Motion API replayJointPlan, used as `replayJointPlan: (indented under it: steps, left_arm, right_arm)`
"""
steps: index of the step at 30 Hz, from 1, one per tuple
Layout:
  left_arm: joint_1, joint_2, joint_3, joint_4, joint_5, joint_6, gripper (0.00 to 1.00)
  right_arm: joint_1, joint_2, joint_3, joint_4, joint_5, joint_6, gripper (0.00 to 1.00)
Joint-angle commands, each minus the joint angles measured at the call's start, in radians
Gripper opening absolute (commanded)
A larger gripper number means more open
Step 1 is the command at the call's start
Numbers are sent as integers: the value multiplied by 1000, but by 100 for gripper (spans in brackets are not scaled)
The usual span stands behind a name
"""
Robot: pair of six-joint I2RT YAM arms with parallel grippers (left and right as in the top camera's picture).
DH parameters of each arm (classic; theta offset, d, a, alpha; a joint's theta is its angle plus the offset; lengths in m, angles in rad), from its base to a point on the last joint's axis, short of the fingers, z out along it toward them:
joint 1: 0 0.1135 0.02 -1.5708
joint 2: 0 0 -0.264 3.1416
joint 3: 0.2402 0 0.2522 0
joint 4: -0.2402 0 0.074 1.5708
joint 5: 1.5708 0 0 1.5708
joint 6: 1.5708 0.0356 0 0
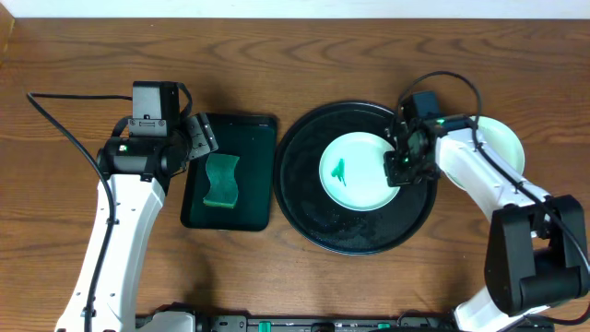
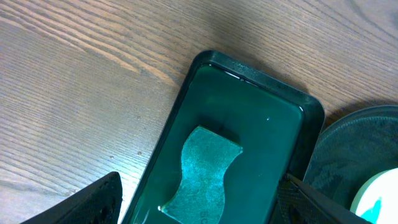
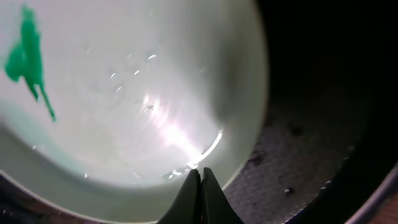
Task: Clean dirty plates on tray and stack at the side
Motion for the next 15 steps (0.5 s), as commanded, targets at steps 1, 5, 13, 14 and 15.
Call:
replayJointPlan:
  steps: [1, 5, 13, 14, 15]
  left_arm:
    - [3, -1, 16, -2, -13, -2, 80]
    - [3, -1, 16, -2, -13, -2, 80]
    - [3, -1, 16, -2, -13, -2, 80]
    - [3, -1, 16, -2, -13, -2, 80]
    - [3, -1, 16, -2, -13, -2, 80]
  right_arm:
    - [19, -18, 6, -17, -6, -6, 1]
    - [19, -18, 6, -27, 39, -6, 1]
    - [19, -17, 6, -10, 105, -6, 1]
    - [19, -17, 6, -9, 105, -6, 1]
    - [19, -17, 5, -6, 105, -6, 1]
